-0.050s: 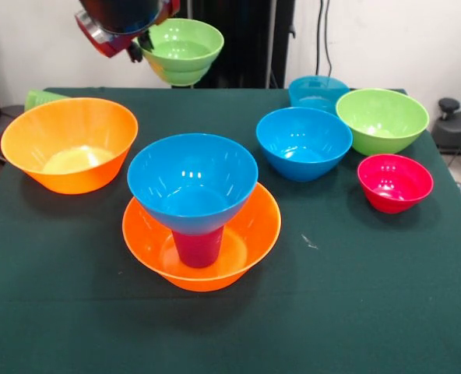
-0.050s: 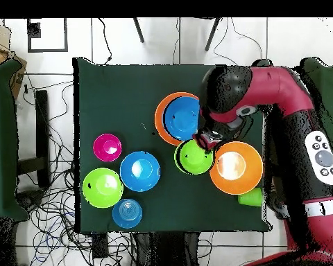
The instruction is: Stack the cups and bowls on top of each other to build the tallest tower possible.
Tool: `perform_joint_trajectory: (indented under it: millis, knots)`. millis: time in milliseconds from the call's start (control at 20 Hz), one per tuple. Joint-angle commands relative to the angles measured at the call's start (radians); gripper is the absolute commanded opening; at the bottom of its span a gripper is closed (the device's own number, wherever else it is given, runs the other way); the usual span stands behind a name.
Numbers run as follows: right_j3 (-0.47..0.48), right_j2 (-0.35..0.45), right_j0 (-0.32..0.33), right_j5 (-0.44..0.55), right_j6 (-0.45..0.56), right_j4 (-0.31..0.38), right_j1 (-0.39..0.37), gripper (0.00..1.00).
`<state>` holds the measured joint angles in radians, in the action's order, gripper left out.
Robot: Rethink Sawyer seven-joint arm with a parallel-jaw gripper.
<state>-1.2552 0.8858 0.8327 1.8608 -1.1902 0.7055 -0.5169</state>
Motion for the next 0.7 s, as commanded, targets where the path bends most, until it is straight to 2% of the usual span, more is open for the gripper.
perform_joint_trajectory:
  millis: [50,500,700]
  knots:
    - [0.161,0.001,-0.074,0.116,0.361,0.076,0.050,0.00]
    - [0.274,-0.003,-0.130,0.132,0.336,0.071,0.089,0.00]
    - [0.273,-0.011,-0.122,0.122,0.345,0.066,0.082,0.00]
